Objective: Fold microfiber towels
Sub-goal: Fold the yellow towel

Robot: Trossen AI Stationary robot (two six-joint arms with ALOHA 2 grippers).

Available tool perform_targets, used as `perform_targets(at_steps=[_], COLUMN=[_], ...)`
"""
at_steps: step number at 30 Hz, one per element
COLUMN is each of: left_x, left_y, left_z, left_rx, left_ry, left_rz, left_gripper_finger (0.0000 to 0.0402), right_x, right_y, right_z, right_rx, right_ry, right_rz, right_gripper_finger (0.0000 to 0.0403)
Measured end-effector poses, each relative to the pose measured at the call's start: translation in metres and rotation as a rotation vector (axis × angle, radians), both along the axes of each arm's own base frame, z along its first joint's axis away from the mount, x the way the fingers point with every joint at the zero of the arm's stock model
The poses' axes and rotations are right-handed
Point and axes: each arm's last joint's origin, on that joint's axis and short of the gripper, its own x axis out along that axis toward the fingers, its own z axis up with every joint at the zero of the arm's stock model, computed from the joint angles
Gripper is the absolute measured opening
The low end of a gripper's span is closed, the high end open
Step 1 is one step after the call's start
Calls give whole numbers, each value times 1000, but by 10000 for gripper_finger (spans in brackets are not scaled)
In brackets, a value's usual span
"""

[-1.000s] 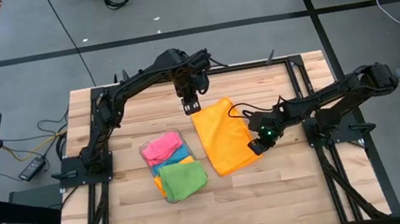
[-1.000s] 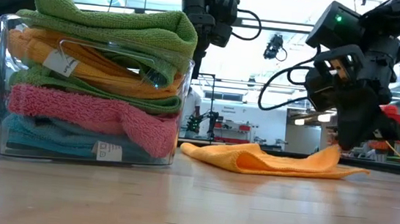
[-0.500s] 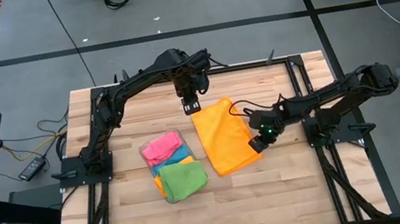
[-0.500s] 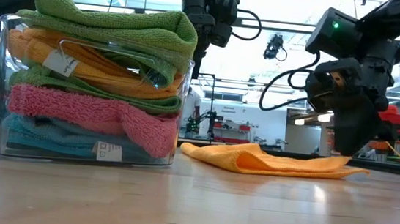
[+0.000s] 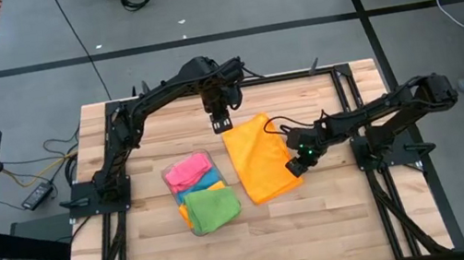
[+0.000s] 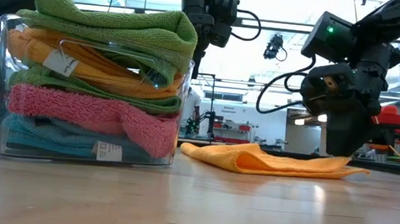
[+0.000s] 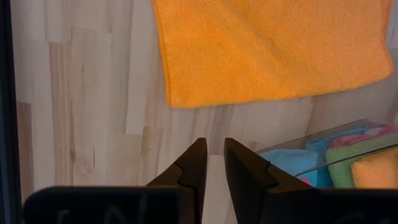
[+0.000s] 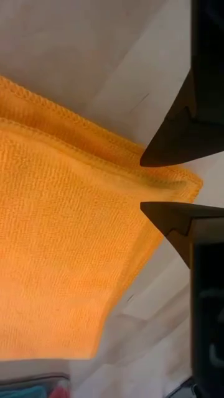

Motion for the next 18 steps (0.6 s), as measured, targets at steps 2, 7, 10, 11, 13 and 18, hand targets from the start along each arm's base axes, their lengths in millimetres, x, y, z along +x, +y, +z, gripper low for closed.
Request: perform_targets(at_steps=[2, 7, 10, 11, 13, 18], left_x=[0, 0, 0, 0, 0, 0], left_y=[0, 0, 0, 0, 0, 0], left_z=[0, 0, 0, 0, 0, 0], left_rx=[0, 0, 0, 0, 0, 0], left_ry=[0, 1, 1, 1, 1, 1], left_rz=[0, 0, 0, 0, -1, -1], left_gripper_finger=[61, 62, 66, 67, 68, 61], right_x=[0, 0, -3, -3, -2, -2], right_y=[0, 0, 0, 0, 1, 2], right_z=[0, -6, -13, -14, -13, -14], right_rx=[-1, 9, 25, 27, 28, 27], right_ry=[-2, -64, -82, -95, -118, -118], right_rz=[2, -20, -66, -71, -70, -59], right_gripper_finger=[110, 104, 97, 94, 87, 48])
